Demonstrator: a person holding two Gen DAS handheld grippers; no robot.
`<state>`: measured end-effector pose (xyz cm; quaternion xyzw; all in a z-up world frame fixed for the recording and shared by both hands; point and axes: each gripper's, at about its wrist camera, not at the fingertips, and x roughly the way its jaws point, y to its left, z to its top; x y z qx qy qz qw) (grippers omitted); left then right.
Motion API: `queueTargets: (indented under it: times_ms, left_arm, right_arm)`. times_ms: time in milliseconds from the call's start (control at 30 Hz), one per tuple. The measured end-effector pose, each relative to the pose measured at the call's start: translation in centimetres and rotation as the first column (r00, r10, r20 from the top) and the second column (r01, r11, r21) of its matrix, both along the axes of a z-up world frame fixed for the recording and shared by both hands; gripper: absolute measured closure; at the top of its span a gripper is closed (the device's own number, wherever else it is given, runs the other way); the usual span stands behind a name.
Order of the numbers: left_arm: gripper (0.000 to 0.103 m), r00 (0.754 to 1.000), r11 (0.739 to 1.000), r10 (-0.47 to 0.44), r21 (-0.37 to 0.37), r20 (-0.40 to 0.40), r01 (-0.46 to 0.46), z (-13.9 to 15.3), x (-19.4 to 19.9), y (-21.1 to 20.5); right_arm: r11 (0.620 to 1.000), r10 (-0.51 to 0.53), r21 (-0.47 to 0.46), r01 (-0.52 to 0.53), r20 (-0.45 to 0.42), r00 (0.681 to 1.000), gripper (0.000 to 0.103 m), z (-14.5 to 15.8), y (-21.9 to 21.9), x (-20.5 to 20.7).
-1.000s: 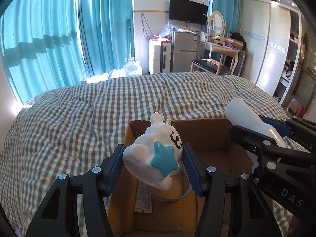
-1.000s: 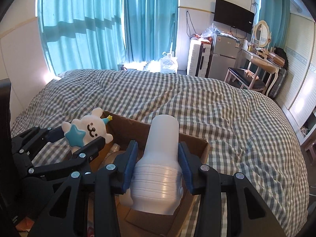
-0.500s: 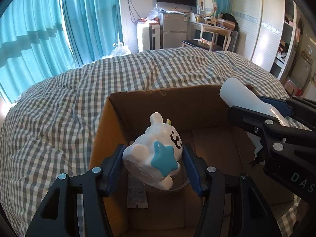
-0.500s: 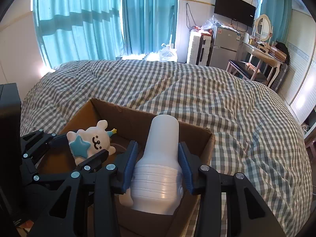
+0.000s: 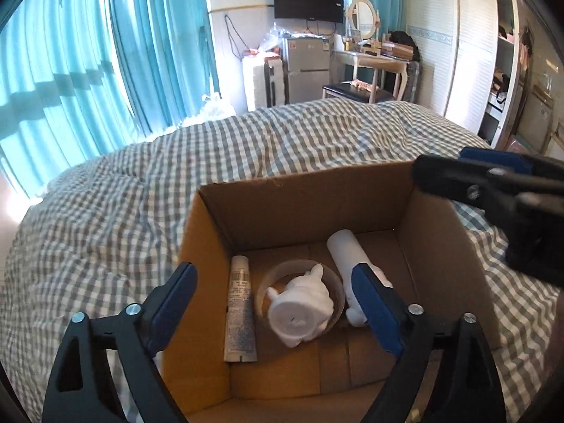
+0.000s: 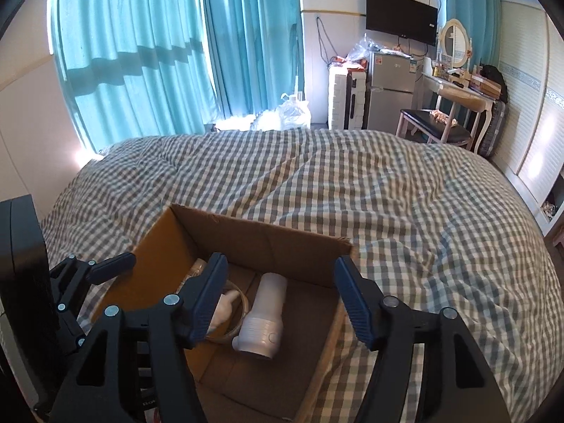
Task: Organize objects
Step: 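Open both tools to release the bunny and cylinder into the box, then withdraw both tools from the box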
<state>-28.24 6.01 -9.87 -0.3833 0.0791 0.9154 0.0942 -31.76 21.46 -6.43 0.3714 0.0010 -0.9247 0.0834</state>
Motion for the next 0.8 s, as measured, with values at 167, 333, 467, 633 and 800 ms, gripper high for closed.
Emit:
queueTargets:
  times_ms: [167, 333, 467, 633, 800]
  left_arm:
    - [0.011, 0.999, 0.999, 0.036, 0.04, -0.015, -0.036, 3.3, 1.8, -1.3]
    - [0.008, 0.995, 0.995, 0.067, 0.078, -0.069, -0.061, 7.9, 4.8, -2.3]
    - [0.006, 0.99, 0.994, 0.082, 0.083, -0.119, -0.073, 11.3, 7.8, -2.7]
    - [0.005, 0.975, 0.993, 0.102, 0.083, -0.197, -0.087, 14.5, 12.0, -3.3]
    - [0.005, 0.964, 0.989, 0.129, 0.102, -0.232, -0.108, 16.4, 15.3, -4.4]
  right_arm:
    - [1.0, -0.009, -0.004, 0.009, -0.047, 0.999, 0.036, 3.6, 0.9, 3.1]
    - [1.0, -0.01, 0.003, 0.01, -0.126, 0.992, 0.023, 8.1, 1.2, 7.3]
    - [1.0, -0.008, 0.009, 0.009, -0.176, 0.984, 0.015, 11.2, 1.0, 10.9]
    - [0.999, 0.007, 0.034, 0.002, -0.237, 0.971, 0.009, 14.0, 0.4, 15.7]
    - [0.999, 0.019, 0.039, -0.009, -0.269, 0.963, 0.006, 15.1, 0.0, 19.3]
